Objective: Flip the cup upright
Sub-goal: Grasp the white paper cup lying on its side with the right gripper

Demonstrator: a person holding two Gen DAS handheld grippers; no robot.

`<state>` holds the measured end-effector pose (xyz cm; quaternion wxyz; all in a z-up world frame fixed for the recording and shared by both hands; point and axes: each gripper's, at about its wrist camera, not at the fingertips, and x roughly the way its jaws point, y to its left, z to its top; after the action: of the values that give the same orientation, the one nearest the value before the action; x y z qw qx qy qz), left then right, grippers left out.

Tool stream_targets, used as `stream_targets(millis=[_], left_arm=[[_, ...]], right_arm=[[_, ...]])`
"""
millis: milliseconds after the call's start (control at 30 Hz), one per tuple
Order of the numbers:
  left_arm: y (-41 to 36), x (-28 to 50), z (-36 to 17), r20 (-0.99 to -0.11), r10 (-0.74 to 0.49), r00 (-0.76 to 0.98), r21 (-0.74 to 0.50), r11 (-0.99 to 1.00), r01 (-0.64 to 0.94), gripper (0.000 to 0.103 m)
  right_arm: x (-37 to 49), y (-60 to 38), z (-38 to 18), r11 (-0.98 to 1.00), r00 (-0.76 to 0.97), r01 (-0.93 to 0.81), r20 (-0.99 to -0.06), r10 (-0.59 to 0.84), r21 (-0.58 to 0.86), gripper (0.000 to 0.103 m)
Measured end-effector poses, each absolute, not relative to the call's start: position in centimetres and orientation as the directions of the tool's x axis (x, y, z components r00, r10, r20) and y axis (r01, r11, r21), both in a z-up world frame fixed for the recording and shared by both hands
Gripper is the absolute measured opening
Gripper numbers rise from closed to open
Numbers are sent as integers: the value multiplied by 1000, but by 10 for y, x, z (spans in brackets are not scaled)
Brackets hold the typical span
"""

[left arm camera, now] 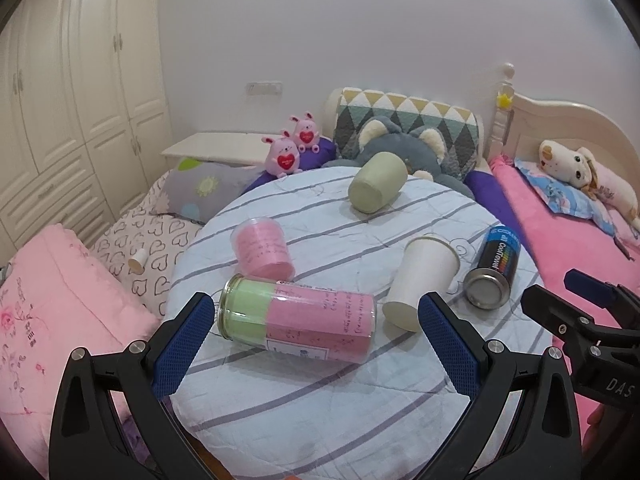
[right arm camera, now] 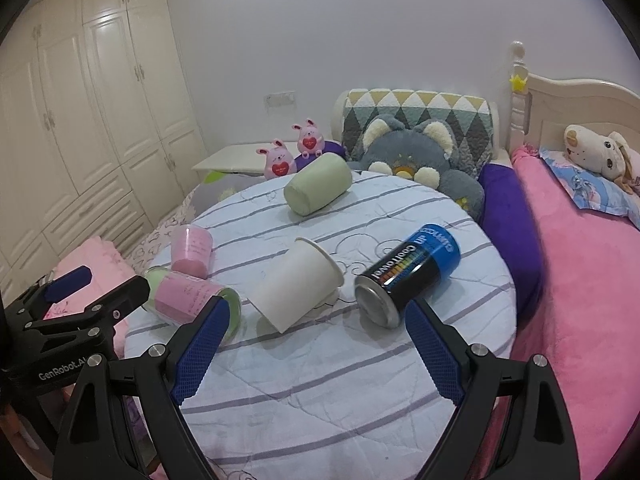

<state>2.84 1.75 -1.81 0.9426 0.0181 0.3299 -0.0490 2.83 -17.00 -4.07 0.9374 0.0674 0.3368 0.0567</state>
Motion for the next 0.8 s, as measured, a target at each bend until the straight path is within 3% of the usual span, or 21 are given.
stream_targets(millis=[367,633,800], left_arm=[[37,54,-30,-648,-60,759,8,996,86,103],[48,82,-37,-657,-48,753,21,996,83,103],[48,105,-45,-663,7,749,106,991,84,103]], right_arm=[[66,-149,-57,962,709,-77,-664,238,262,91],[102,-149,-80,913,630,62,-725,278,404,91],[122,-148,-99,855,563,147,-752,342,498,91]])
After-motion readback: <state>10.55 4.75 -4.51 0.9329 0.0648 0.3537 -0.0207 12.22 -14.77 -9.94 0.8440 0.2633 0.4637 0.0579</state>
